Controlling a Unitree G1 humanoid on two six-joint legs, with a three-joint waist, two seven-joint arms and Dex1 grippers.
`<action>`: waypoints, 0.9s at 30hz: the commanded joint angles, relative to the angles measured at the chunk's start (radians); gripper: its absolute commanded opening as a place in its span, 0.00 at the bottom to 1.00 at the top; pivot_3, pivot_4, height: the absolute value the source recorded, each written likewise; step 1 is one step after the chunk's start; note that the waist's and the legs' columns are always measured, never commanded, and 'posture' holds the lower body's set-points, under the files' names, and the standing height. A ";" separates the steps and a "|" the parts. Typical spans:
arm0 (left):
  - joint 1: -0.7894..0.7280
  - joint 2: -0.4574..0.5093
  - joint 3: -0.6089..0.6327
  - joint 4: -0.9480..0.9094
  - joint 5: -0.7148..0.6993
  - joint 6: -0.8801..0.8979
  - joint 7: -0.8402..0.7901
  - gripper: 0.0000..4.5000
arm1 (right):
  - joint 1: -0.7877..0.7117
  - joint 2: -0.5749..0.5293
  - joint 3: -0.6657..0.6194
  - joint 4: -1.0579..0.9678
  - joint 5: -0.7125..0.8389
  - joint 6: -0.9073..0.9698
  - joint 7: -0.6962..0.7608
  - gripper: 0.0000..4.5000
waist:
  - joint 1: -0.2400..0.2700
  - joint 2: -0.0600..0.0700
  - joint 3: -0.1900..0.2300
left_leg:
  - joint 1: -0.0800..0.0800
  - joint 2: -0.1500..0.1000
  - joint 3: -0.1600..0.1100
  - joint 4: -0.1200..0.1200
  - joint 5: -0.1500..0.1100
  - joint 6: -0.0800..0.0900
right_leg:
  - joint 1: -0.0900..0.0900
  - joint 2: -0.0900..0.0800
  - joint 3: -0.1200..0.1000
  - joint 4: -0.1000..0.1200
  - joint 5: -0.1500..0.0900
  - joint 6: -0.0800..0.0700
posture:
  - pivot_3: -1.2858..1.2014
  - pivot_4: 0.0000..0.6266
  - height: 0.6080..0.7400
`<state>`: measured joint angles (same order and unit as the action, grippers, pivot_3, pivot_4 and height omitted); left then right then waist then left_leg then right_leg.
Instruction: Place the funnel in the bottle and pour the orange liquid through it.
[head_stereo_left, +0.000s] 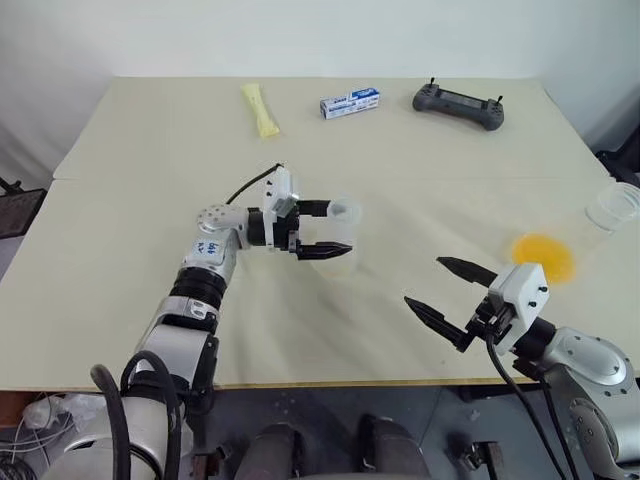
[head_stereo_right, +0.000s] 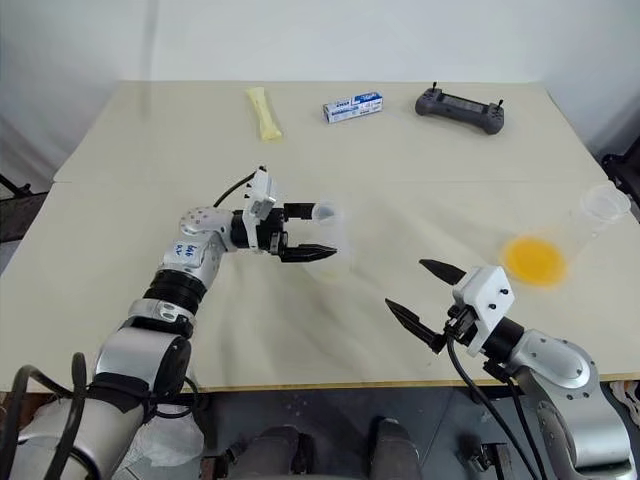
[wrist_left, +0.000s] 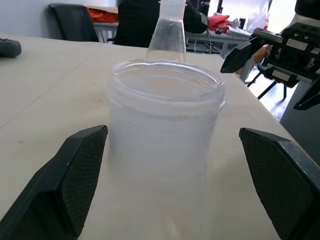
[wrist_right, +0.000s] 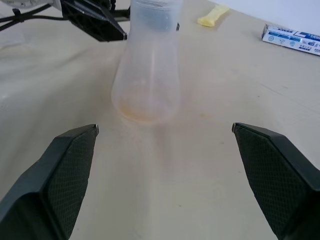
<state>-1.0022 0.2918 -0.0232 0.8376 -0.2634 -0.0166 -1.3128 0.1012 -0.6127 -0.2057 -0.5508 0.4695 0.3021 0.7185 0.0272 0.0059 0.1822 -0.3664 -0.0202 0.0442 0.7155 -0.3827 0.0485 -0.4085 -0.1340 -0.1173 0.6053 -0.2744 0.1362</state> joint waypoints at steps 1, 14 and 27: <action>-0.030 0.031 0.023 -0.010 -0.012 0.010 -0.024 0.99 | -0.001 -0.013 -0.019 -0.020 0.007 -0.024 0.016 1.00 | 0.000 0.000 0.000 | 0.000 0.000 0.000 0.000 0.000 0.000 | 0.000 0.000 0.000 0.000 0.000 0.000 | 0.52 0.24 1.00; 0.064 0.313 0.129 -0.186 -0.058 0.141 -0.053 0.99 | -0.059 -0.044 -0.008 0.038 0.021 -0.015 0.090 1.00 | -0.013 0.000 0.000 | -0.001 0.000 -0.002 0.000 0.000 0.000 | -0.001 0.000 -0.001 0.002 0.000 0.000 | 0.52 0.24 1.00; 0.665 0.548 0.521 -0.857 -0.261 0.492 0.171 0.99 | -0.249 -0.045 0.088 0.215 0.019 -0.024 0.221 1.00 | -0.010 0.000 0.000 | -0.002 0.000 -0.008 0.001 0.000 -0.001 | -0.001 -0.002 0.000 0.003 0.000 0.000 | 0.52 0.24 1.00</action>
<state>-0.3994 0.8152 0.4060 0.0831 -0.4781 0.4349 -1.1611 -0.1496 -0.6539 -0.1095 -0.3322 0.4735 0.2983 0.9211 0.0176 0.0062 0.1823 -0.3681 -0.0195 0.0363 0.7165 -0.3832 0.0476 -0.4094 -0.1356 -0.1168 0.6077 -0.2741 0.1366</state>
